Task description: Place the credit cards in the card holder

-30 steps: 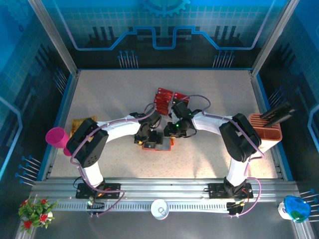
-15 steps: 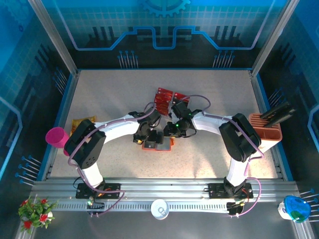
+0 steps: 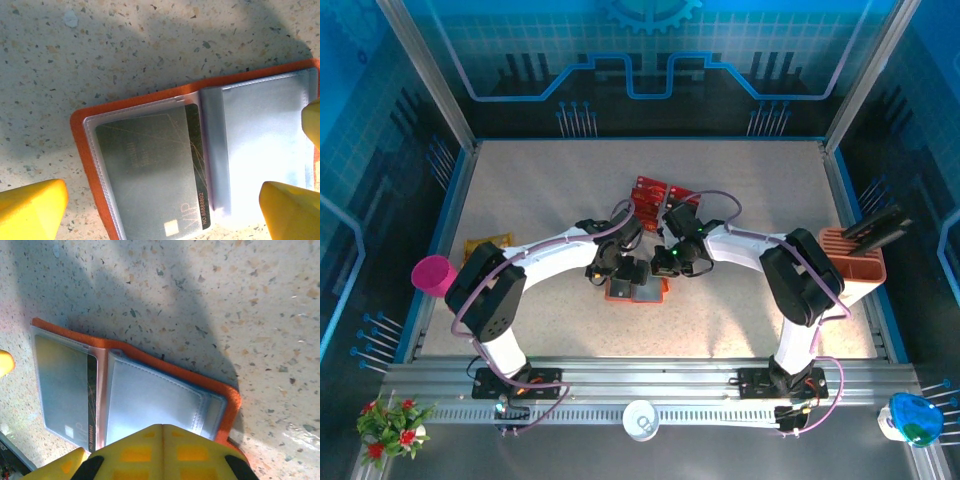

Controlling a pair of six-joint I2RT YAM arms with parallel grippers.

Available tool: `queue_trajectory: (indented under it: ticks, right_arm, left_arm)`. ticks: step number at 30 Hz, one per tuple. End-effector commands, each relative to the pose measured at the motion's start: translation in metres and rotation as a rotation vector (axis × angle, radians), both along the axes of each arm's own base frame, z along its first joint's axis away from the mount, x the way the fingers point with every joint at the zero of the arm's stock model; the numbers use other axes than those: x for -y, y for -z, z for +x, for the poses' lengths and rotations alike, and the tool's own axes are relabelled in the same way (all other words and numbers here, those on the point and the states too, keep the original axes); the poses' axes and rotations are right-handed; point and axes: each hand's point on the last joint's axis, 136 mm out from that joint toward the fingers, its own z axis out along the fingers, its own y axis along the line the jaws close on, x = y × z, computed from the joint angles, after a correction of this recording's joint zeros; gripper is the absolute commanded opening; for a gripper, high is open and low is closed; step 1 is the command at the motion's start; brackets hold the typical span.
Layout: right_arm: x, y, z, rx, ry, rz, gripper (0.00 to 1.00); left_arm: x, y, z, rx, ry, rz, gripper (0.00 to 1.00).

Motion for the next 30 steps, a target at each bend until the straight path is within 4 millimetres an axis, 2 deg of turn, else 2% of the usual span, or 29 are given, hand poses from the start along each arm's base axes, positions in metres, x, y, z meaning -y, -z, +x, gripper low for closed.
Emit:
queue_trajectory:
  ticks: [1, 9, 13, 30]
  right_arm:
    - [-0.007, 0.005, -0.003, -0.011, -0.035, -0.017, 0.01]
    - [-0.022, 0.019, -0.004, -0.045, -0.073, -0.026, 0.00]
    - [-0.029, 0.019, -0.004, -0.047, -0.081, -0.017, 0.00]
    - [-0.031, 0.017, -0.001, -0.052, -0.072, -0.017, 0.00]
  left_arm:
    - [-0.005, -0.005, -0.001, 0.016, 0.036, 0.025, 0.99]
    - [-0.004, 0.000, -0.003, 0.010, 0.053, 0.019, 0.99]
    - [-0.003, 0.003, -0.004, 0.006, 0.057, 0.019, 0.99]
    - [-0.004, 0.028, -0.009, -0.033, 0.084, 0.034, 0.99]
